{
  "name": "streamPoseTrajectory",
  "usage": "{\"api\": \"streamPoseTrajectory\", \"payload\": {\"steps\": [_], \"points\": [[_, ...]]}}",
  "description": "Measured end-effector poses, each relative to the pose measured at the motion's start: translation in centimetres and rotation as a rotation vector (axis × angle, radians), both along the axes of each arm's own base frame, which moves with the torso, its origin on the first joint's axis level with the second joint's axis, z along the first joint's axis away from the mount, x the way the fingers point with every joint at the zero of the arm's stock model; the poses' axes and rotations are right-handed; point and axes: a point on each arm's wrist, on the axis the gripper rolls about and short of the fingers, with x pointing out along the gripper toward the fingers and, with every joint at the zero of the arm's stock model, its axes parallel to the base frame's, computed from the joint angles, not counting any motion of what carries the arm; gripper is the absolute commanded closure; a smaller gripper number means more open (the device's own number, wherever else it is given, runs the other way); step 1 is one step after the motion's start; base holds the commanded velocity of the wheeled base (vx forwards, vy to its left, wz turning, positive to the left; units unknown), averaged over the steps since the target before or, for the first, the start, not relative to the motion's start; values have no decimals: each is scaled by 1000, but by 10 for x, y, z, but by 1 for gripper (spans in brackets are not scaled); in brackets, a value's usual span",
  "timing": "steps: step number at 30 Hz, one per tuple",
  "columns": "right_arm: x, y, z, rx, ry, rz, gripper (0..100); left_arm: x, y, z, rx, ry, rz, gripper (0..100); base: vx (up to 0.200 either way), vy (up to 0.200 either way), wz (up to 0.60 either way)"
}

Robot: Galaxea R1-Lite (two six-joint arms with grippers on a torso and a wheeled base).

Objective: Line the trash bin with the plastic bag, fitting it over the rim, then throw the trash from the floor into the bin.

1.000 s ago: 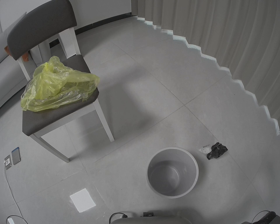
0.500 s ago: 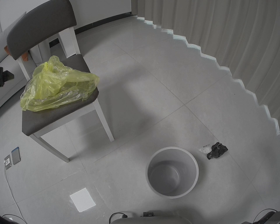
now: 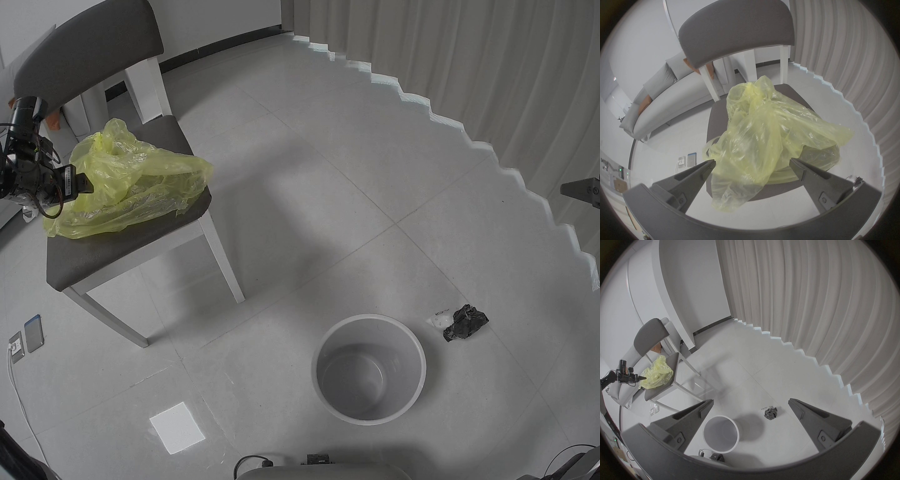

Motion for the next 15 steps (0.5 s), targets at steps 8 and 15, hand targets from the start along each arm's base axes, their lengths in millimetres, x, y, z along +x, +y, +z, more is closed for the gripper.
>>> {"api": "streamPoseTrajectory", "payload": {"steps": [8, 15], "points": [[10, 0, -1, 6, -1, -6, 0, -8, 8, 1, 157, 34, -69, 0, 0, 0, 0], [12, 1, 3, 5, -45, 0, 0, 5, 20, -5, 237, -12, -78, 0, 0, 0, 0]]}}
